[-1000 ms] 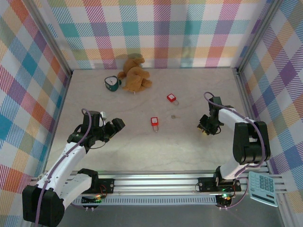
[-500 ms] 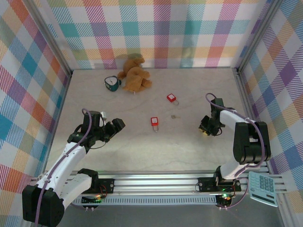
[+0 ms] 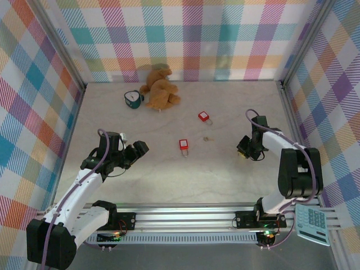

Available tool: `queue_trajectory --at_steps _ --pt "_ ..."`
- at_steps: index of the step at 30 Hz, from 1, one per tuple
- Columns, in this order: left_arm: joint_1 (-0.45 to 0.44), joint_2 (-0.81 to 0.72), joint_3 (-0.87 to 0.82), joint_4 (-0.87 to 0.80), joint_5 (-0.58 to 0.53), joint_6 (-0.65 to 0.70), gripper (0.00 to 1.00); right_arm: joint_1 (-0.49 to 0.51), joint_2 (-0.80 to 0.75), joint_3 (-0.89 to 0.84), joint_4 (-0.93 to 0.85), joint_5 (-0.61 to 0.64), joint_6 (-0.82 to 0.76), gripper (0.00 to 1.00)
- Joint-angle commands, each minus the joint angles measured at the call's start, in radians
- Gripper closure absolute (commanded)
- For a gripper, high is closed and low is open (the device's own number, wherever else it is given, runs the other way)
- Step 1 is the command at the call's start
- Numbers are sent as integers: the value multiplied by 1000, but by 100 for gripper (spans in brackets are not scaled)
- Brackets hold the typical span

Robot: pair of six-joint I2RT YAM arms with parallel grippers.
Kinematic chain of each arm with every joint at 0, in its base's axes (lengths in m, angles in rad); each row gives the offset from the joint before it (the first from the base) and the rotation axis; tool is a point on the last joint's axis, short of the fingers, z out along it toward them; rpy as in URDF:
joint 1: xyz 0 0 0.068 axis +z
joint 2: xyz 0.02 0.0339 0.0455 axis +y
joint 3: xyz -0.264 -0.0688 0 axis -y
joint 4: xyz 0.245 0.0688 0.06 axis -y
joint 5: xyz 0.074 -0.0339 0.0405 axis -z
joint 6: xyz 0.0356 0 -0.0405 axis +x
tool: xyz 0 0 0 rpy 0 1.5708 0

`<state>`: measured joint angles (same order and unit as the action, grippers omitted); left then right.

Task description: Unlock with the key

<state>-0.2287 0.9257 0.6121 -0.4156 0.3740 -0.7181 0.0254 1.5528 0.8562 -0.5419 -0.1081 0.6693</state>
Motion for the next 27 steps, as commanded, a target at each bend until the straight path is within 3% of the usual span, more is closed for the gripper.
queue_trajectory --at_steps 1,8,18,27 --pt "-14 4 18 5 13 -12 21 -8 -40 6 -34 21 -19 92" --pt "-31 6 32 17 -16 -9 22 -7 -96 43 -72 12 -45 94" --pt "-178 -23 49 109 -138 48 22 20 -179 125 -168 8 -82 95" --pt "-309 -35 53 204 -300 146 21 118 -195 230 -238 29 -120 95"
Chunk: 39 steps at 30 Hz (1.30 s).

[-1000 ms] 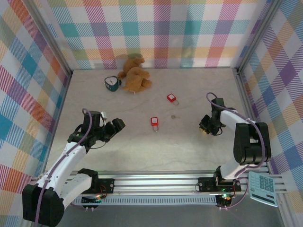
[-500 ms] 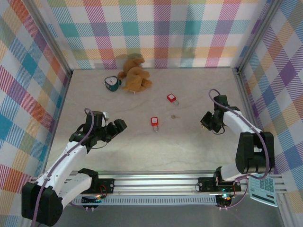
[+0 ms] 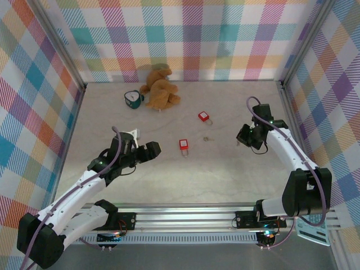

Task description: Unlock with the key

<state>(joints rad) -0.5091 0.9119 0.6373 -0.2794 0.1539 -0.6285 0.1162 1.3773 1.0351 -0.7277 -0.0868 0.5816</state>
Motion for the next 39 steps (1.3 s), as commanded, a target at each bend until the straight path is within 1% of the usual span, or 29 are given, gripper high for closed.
queue_trajectory --at_steps 1,5,13,19,22,25,31,34,37,39 --pt "-43 -24 21 89 -100 66 21 46 -17 72 -63 11 -39 95" --pt "-82 -21 21 143 -159 104 22 110 -9 139 -98 38 -54 95" --pt "-106 23 28 258 -232 222 24 202 5 233 -145 64 -81 95" --pt "-126 64 28 325 -235 372 25 237 35 284 -163 50 -106 95" --pt "-154 79 -18 441 -235 466 27 257 50 309 -169 47 -121 95" --pt "-168 107 -40 552 -205 528 26 270 70 331 -170 37 -129 95" --pt "-182 201 -22 618 -140 649 26 312 121 391 -181 26 -144 95" --pt "-183 230 -35 682 -107 669 26 334 138 424 -191 14 -149 95" --pt "-184 266 -51 771 -36 682 26 357 146 454 -201 -8 -152 95" --pt "-186 298 -34 774 -7 695 27 374 147 470 -208 -14 -153 95"
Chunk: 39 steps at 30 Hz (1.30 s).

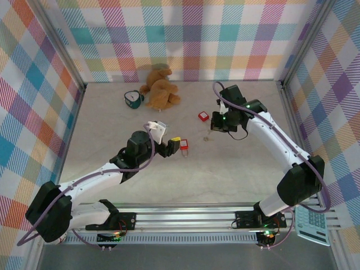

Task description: Unlock with the key

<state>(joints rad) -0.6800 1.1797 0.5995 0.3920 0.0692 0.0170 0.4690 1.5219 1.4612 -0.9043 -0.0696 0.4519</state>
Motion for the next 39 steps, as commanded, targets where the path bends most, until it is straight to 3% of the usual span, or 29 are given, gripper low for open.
queue_trajectory --at_steps 1,13,18,39 --pt "-17 47 14 96 89 62 28 33 4 53 -39 -33 -26 95" --pt "-45 157 -63 429 208 179 29 140 2 136 -51 -137 4 95" --pt "-53 203 -101 589 234 188 38 164 -6 137 -20 -191 41 95" --pt "-59 279 -125 732 225 152 58 189 2 166 6 -265 74 95"
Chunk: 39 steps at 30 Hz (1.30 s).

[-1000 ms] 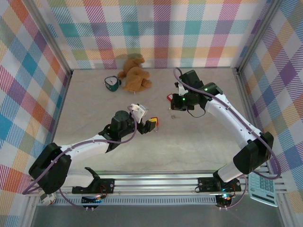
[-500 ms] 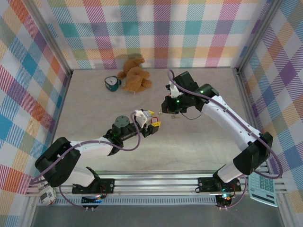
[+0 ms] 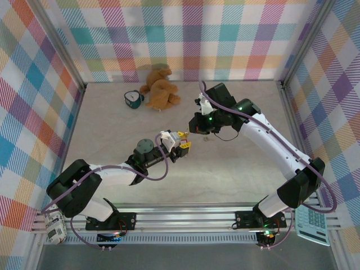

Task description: Unlock with the key

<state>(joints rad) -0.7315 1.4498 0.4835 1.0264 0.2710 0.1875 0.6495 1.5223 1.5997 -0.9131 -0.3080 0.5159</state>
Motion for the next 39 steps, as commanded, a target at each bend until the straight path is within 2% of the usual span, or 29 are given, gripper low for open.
queue_trajectory --at_steps 1,10,32,36,39 --pt "-7 12 -7 98 29 -22 60 9 2 26 17 -26 11 95" --pt "-8 24 -19 117 23 -32 77 8 -2 -1 40 -37 24 95" --pt "-8 26 -16 159 20 -74 77 8 -20 -34 62 -54 41 95" --pt "-7 31 -13 167 22 -79 78 9 -31 -44 65 -58 42 95" --pt "-7 34 -11 173 23 -83 84 7 -33 -50 68 -57 44 95"
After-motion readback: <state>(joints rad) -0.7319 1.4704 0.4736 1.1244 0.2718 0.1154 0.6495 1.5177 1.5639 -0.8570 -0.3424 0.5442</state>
